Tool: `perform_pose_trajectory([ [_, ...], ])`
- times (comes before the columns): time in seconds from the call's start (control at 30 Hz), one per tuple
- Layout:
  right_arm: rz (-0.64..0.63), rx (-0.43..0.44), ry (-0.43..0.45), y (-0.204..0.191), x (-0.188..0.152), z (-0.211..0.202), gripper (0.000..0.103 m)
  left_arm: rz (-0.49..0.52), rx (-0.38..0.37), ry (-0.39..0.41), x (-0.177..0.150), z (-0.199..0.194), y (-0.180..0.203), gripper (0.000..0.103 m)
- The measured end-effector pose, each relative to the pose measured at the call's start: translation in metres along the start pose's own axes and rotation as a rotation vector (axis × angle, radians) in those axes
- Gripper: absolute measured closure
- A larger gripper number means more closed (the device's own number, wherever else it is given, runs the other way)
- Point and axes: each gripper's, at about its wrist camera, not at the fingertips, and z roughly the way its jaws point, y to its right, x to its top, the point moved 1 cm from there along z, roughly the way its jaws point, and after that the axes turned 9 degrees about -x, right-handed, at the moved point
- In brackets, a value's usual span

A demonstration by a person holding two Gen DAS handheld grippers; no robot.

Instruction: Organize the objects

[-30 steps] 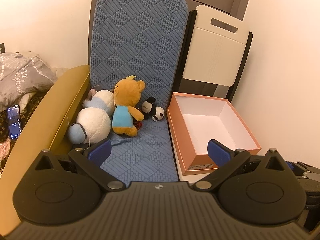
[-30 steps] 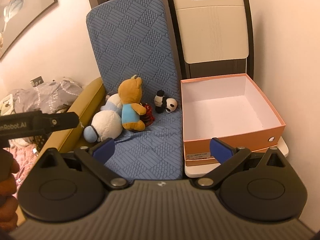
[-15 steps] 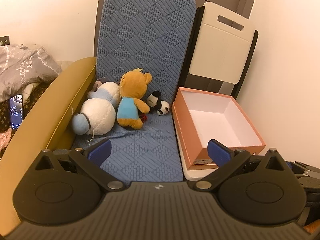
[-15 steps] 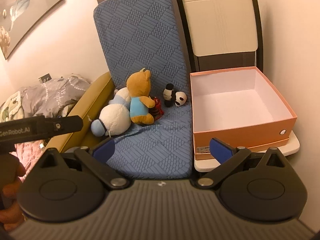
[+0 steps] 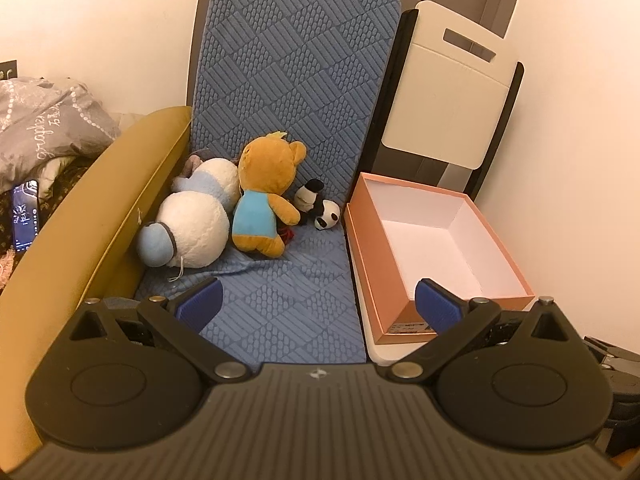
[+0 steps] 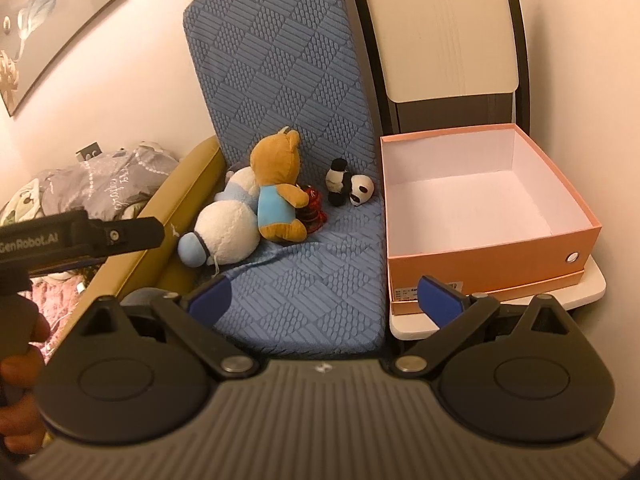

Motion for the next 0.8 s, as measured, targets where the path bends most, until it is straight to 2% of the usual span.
perform_pose_trajectory([
  [0.33, 0.003, 0.006, -0.021, 0.001, 0.009, 0.026, 0.002, -0.007, 0.002, -0.041, 0.009, 0.034, -0.010, 0.000],
  [0.47, -0.008, -0.019, -0.013, 0.001, 0.012, 0.037, 0.002, -0.016, 0.008, -0.056, 0.015, 0.049, -0.017, 0.000],
  [0.8, 0.008, -0.001, -0.043, 0.004, 0.026, 0.081, 0.001, -0.022, 0.011, -0.095, 0.038, 0.106, -0.038, 0.000],
])
